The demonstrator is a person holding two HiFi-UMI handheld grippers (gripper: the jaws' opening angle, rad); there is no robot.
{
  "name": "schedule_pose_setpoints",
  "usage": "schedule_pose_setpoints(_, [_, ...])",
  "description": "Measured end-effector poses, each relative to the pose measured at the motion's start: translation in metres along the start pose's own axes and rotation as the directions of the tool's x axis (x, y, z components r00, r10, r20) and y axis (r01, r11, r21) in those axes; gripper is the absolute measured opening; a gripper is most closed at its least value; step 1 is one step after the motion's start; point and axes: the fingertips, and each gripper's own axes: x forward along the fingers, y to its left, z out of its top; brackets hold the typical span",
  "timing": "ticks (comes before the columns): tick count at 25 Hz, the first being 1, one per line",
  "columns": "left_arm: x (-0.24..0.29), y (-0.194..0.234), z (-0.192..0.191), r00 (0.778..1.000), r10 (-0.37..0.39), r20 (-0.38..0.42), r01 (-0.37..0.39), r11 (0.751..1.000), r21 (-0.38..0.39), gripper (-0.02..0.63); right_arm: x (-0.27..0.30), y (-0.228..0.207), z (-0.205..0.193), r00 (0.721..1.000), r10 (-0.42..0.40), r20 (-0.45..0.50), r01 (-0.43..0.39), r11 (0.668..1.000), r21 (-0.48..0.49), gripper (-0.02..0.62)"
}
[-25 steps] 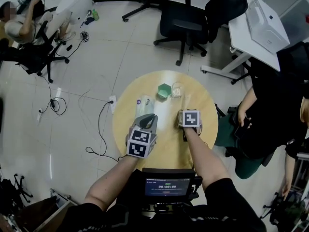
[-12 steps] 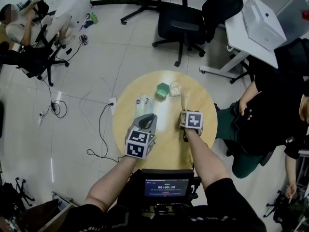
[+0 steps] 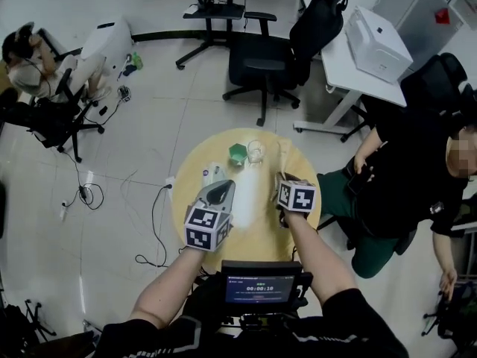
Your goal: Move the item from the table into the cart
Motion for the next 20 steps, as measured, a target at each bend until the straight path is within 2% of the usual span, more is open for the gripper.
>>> schedule_pose_setpoints(3, [-0.033,-0.027,0.028,0.997,0.0,0.073,0.0,1.0,0.001,0.005,-0.07,0.012,0.027,0.991,0.049,0.121,-0.048,0.999,-0.01,0.038])
schedule_pose_setpoints(7, [-0.078,-0.051,0.056,0.989,-0.021,0.144,0.014,0.999,0.046,0.005,-0.156,0.033,0.056,0.957,0.086,0.276,-0.079,0.996,-0.037,0.038])
schedule_pose_setpoints(13, [-0.139,-0.059,0.075,0.976,-0.084,0.202,0.061,0.991,0.12,0.005,-0.257,0.081,0.066,0.892,0.069,0.446,-0.043,0.997,-0.067,0.038])
schedule_pose_setpoints(16, [-0.165,-0.063,0.072,0.967,-0.155,0.201,0.126,0.981,0.149,0.005,-0.298,0.104,0.056,0.858,0.022,0.514,0.013,0.998,-0.064,0.038])
schedule_pose_setpoints(20, [-0.199,-0.073,0.064,0.946,-0.254,0.201,0.212,0.955,0.209,0.005,-0.343,0.136,0.031,0.808,-0.03,0.588,0.084,0.994,-0.064,0.038])
